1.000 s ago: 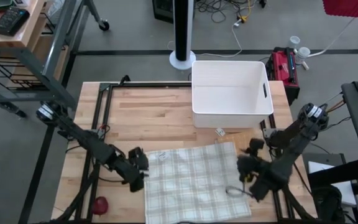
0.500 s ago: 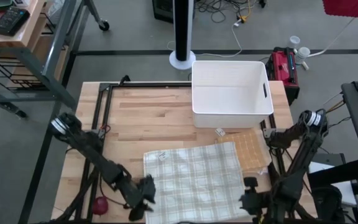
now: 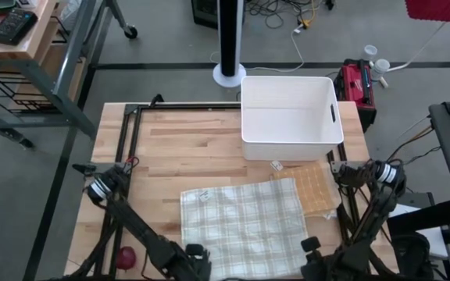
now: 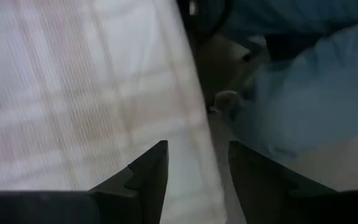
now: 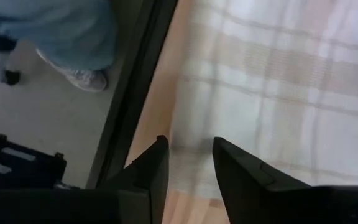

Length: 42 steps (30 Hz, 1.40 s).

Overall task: Fold towel
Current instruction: Fold the white checkered towel

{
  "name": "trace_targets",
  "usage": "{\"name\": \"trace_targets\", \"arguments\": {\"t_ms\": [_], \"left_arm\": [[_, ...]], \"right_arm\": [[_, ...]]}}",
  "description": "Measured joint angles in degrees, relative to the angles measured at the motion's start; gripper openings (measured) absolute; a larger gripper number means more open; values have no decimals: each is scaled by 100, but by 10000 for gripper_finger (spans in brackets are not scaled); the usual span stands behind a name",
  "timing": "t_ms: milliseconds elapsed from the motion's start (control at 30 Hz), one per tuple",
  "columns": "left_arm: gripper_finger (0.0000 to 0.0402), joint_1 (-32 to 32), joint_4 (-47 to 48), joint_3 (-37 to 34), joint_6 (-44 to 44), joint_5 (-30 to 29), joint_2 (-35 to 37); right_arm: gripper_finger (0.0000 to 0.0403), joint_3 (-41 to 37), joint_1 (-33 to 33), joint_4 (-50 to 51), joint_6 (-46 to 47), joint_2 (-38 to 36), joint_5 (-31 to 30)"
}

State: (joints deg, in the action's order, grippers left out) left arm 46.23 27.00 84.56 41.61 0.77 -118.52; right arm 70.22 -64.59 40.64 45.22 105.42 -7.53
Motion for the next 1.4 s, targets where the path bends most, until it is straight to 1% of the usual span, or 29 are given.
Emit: {"name": "trace_targets", "arguments": {"t_ms": [100, 200, 267, 367, 467, 533, 600, 633, 700, 867, 1000, 1100, 1300, 1400], "left_arm": [[162, -2, 282, 437, 145, -25, -310], [162, 1, 579, 610, 427, -43, -517], [156, 22, 501, 666, 613, -60, -507], [141, 31, 543, 656, 1000, -245, -510], [109, 36, 565, 653, 1290, -320, -514], [70, 36, 657, 655, 1328, -430, -514], [23, 36, 769, 655, 1332, -554, -512], [13, 36, 882, 659, 1342, -568, -497], [10, 46, 1315, 756, 1357, -582, -462], [3, 86, 2620, 1379, 1267, -818, -341], [1, 76, 3566, 1900, 1061, -1194, -285], [1, 21, 4091, 2204, 915, -1476, -273], [1, -239, 5191, 2451, 764, -1774, -250], [0, -369, 5615, 2424, 532, -1896, -238]], "right_arm": [[121, -9, -11, 3, -148, 79, 3], [121, -30, -3, -23, -296, 179, -28], [115, -73, 0, -116, -359, 289, -110], [97, -169, 22, -138, -282, 406, -165], [56, -177, 76, -133, -255, 391, -42], [19, -195, 77, -112, -278, 356, -64], [9, -205, 80, -20, -323, 293, 32], [7, -215, 84, 74, -316, 251, 107], [4, -229, 83, 241, -231, 148, 141], [2, -216, 85, 418, 62, -220, 65], [1, -222, 85, 843, 182, -404, -153], [1, -219, 155, 1450, 204, -535, -228], [0, -209, 398, 2305, 181, -887, -284], [0, -218, 521, 2570, 160, -1100, -557]]}}
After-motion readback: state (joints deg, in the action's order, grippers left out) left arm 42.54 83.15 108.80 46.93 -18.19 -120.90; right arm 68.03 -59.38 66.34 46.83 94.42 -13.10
